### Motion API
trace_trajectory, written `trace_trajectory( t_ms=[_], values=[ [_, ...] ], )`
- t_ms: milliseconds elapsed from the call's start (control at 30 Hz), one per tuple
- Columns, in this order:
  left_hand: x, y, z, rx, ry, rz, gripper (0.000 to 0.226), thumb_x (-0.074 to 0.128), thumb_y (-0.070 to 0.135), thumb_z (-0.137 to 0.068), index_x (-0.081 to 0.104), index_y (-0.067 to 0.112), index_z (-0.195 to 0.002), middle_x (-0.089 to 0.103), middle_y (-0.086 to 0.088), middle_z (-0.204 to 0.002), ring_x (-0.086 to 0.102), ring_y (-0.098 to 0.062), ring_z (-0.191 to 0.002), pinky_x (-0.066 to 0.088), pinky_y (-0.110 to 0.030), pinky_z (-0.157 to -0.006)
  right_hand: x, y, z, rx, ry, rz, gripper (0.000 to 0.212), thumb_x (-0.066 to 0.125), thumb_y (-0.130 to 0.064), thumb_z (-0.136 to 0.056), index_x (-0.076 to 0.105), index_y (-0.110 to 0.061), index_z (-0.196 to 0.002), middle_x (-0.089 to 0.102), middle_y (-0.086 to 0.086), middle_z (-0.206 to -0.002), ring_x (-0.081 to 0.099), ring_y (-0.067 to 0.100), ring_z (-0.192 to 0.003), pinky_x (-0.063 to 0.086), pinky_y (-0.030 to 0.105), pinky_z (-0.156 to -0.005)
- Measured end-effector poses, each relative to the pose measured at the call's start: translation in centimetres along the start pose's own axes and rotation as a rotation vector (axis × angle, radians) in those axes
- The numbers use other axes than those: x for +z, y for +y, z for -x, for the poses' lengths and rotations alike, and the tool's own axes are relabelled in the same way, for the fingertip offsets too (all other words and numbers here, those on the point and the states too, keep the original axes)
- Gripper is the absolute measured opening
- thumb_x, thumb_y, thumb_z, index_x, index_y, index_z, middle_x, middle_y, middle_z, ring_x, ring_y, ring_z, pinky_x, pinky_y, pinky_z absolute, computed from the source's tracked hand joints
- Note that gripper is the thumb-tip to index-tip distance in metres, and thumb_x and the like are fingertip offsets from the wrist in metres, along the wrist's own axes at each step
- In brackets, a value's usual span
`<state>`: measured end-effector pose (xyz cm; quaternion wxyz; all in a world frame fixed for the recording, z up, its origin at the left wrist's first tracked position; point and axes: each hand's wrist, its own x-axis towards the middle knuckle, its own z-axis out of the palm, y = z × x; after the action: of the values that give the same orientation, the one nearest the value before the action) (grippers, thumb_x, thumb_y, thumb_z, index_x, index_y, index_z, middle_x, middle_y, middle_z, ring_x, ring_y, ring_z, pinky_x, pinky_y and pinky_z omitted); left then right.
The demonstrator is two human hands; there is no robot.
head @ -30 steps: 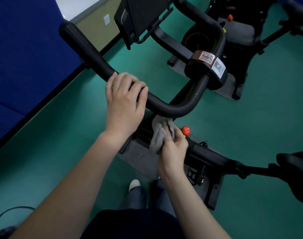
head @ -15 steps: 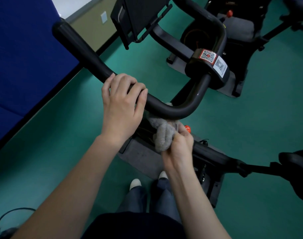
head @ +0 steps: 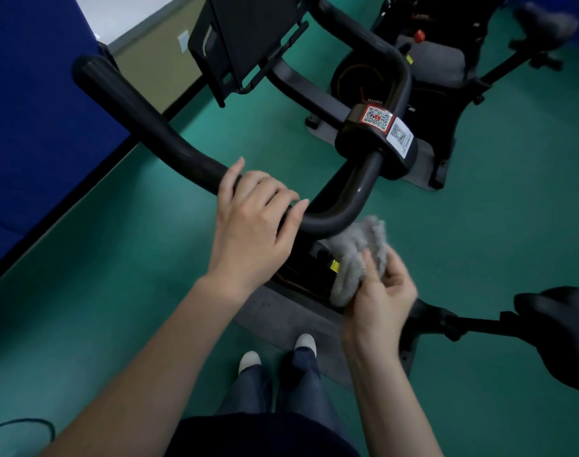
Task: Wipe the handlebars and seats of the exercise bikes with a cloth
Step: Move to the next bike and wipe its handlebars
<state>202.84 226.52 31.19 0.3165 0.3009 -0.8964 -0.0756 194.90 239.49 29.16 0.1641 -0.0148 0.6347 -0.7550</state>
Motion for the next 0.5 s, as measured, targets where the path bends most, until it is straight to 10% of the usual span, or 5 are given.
trace_trajectory(
  t_ms=[100,267,500],
  values=[
    [0.2,-0.1,0.1,0.005,0.027,-0.029,0.032,0.046,0.031,-0.097,0.068,0.014,-0.08,0.064,0.002,-0.08,0.057,-0.021,-0.087,0.022,-0.036,-0.11,-0.4,-1.7,-1.5,-0.399,0.044,0.198,0.023,0.052,0.001,-0.09,0.063,-0.005,-0.11,0.067,0.007,-0.102,0.064,0.015,-0.095,0.053,0.029,-0.085],
    [0.4,-0.1,0.1,0.008,0.04,-0.052,0.032,0.045,0.029,-0.097,0.066,0.014,-0.078,0.063,0.001,-0.079,0.056,-0.022,-0.086,0.027,-0.037,-0.105,0.6,-0.9,-2.2,-1.019,-0.427,0.666,0.037,0.036,0.013,-0.087,0.065,0.005,-0.108,0.064,0.012,-0.113,0.057,0.03,-0.106,0.044,0.039,-0.097],
    [0.6,-0.1,0.1,-0.001,0.074,-0.041,0.03,0.048,0.028,-0.096,0.066,0.014,-0.077,0.063,0.002,-0.078,0.056,-0.021,-0.085,0.024,-0.034,-0.105,0.0,-2.9,-7.7,-0.905,-0.304,0.706,0.047,0.044,0.025,-0.073,0.065,0.003,-0.109,0.064,0.011,-0.112,0.059,0.029,-0.108,0.045,0.037,-0.098]
  ],
)
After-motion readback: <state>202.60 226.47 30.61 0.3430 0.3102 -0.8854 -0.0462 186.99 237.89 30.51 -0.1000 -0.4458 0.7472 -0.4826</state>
